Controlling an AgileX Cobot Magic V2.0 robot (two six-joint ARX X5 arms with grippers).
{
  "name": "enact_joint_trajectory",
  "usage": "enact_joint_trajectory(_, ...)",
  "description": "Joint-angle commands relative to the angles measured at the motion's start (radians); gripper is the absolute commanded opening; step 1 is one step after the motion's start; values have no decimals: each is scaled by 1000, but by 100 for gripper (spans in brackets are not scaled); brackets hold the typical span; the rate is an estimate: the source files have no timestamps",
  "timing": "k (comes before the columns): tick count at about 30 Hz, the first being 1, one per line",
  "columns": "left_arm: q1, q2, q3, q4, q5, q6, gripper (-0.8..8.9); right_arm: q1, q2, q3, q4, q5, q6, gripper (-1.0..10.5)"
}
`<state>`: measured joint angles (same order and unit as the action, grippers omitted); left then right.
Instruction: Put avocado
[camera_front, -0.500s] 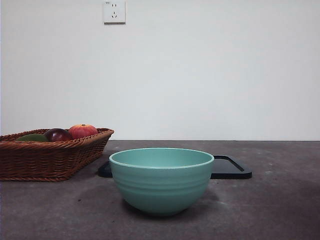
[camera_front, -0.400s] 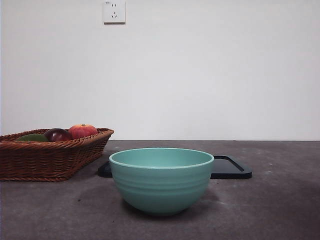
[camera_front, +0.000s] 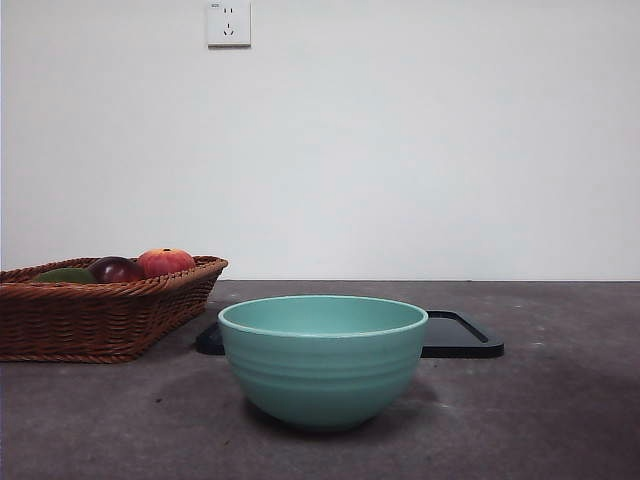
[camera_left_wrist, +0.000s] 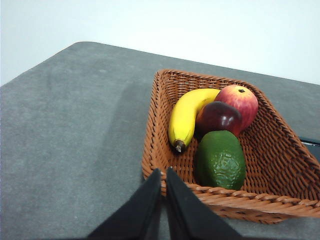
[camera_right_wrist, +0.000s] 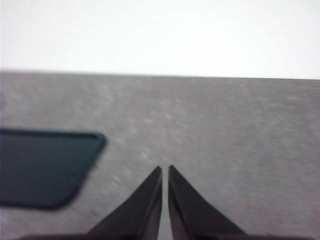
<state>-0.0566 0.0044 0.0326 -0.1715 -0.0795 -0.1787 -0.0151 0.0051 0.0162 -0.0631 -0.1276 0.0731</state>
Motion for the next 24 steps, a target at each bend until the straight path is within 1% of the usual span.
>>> enact_joint_trajectory(1,-2,-1,-18,38,2,-29,17,0,-2,-5,37,-15,131,16)
enact_joint_trajectory(4,-5,-1,14,39,2,-63,17,0,-2,-1,72,-19,201,16)
enact_joint_trajectory(6,-8,-1,47,39,2,-63,17,0,-2,4,102,-28,254,13)
enact_joint_trajectory(8,-10,1,86,39,2,-70,17,0,0,27,98,-27,294,12)
enact_joint_trajectory(11,-10,15,153,38,2,-104,17,0,12,87,69,-29,347,11)
enact_joint_trajectory(13,-10,42,200,37,2,-121,17,0,35,146,21,-34,391,11)
enact_joint_trajectory(14,-10,62,226,34,2,-126,17,0,53,184,-16,-44,399,11)
enact_joint_trajectory(16,-10,107,282,21,23,-125,17,0,92,259,-84,-82,399,12)
enact_joint_trajectory(19,-10,195,393,-37,84,-125,17,0,166,376,-173,-136,389,12)
enact_joint_trajectory(22,-11,289,513,-106,172,-124,17,0,249,480,-235,-193,339,11)
enact_joint_trajectory(24,-13,351,581,-129,251,-121,17,0,309,546,-277,-232,313,12)
